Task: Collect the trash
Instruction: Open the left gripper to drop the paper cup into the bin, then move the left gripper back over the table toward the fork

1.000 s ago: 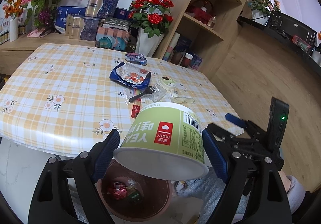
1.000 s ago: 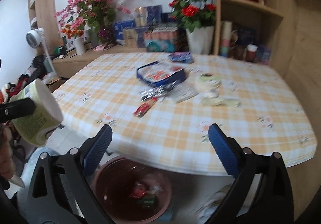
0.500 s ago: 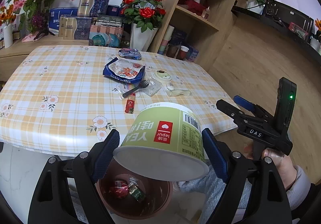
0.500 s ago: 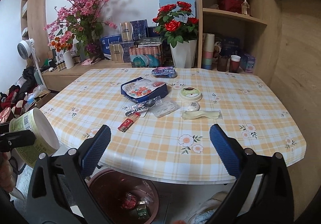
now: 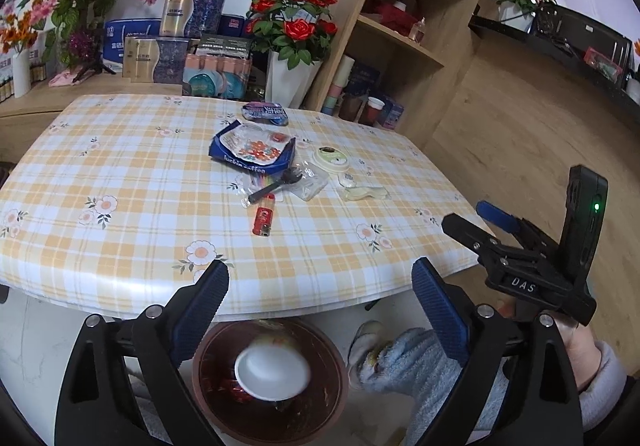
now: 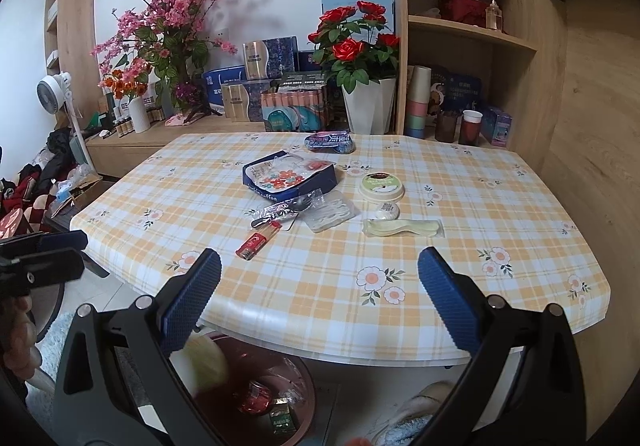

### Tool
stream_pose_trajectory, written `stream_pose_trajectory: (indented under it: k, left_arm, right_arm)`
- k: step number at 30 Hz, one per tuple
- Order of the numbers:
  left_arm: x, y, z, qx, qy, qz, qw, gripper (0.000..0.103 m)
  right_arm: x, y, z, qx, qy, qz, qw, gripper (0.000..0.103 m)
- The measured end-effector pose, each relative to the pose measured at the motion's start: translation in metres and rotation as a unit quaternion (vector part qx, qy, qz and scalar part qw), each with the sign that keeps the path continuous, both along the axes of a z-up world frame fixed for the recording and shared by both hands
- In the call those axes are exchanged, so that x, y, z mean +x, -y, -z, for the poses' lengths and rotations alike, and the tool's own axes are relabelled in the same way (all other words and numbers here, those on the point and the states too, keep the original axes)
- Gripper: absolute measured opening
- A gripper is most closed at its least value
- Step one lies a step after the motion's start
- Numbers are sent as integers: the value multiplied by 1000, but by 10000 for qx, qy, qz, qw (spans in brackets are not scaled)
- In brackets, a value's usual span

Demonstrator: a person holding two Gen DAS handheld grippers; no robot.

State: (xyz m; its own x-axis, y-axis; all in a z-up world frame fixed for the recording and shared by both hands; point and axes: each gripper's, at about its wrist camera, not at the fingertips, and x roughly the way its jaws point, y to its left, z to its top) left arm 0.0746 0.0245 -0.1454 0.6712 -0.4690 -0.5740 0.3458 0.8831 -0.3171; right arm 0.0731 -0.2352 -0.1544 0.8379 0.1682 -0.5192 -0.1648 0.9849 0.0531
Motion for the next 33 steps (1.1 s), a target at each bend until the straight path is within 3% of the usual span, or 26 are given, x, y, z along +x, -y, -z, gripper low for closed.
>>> stream_pose_trajectory:
  k: [18,33]
  left_arm:
    - [16,-25,1,395,172,-863,9953,91]
    - [39,-6,22,619,-3,-591,9963,89]
  right_arm:
    - [9,19,10,238,-150,248,9993,97]
    - [34,34,49,901,-887,178,9918,97]
